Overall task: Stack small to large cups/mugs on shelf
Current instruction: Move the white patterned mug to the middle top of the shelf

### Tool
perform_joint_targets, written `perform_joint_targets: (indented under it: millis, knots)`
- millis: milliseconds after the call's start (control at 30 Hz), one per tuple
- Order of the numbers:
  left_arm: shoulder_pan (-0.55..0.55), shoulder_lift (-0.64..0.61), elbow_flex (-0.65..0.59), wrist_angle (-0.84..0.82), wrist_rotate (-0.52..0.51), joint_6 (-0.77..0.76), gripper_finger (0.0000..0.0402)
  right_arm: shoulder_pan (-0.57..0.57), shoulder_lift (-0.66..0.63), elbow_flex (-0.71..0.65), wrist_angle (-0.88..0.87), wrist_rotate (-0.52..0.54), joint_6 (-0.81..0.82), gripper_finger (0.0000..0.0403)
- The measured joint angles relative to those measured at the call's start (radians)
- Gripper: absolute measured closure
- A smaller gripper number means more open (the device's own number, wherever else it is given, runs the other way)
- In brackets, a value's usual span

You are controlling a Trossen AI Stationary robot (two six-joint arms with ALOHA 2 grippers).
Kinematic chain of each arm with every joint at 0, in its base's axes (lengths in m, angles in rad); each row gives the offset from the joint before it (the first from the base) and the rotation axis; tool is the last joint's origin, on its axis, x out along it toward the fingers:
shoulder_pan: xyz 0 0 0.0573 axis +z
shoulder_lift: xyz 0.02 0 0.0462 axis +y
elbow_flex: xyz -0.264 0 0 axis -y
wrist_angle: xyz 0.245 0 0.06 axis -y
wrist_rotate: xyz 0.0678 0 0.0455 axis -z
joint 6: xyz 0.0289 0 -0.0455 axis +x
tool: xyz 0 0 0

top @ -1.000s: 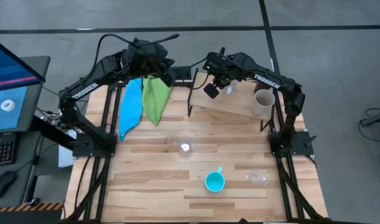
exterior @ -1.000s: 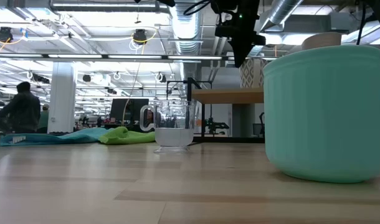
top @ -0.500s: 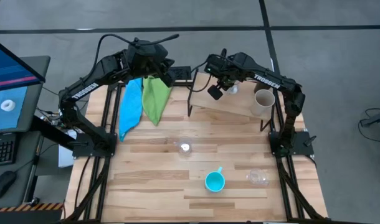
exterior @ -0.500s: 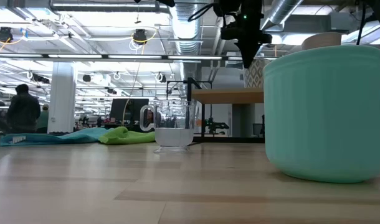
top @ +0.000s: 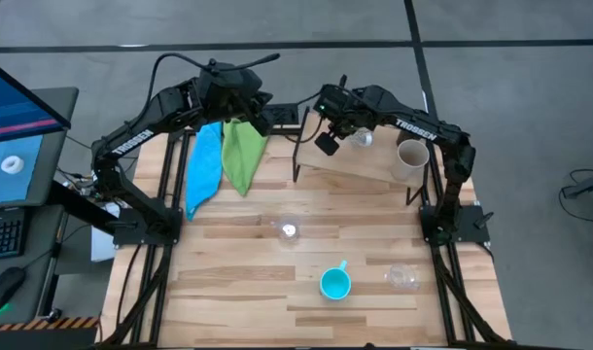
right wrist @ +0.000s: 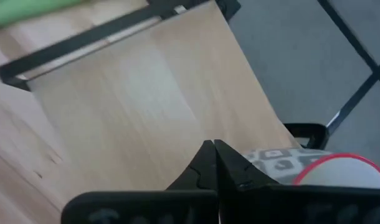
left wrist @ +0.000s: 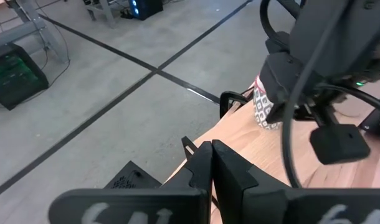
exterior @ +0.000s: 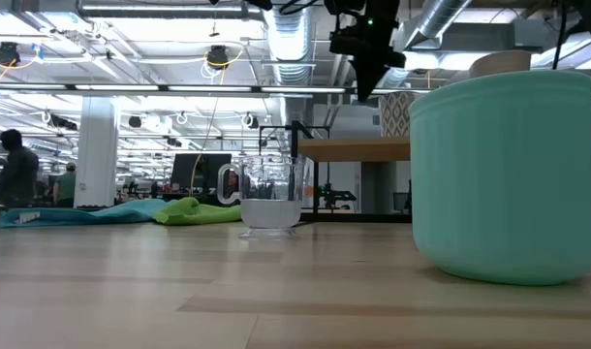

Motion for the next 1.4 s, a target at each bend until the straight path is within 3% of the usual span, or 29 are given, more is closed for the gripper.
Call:
perform_joint_targets:
  millis: [1400]
  knots:
    - [-0.019,0.0,0.0,-0.01,0.0,0.016,0.0401,-0.067,0.0,0.0,-0.152,0.059,0.044,0.0395]
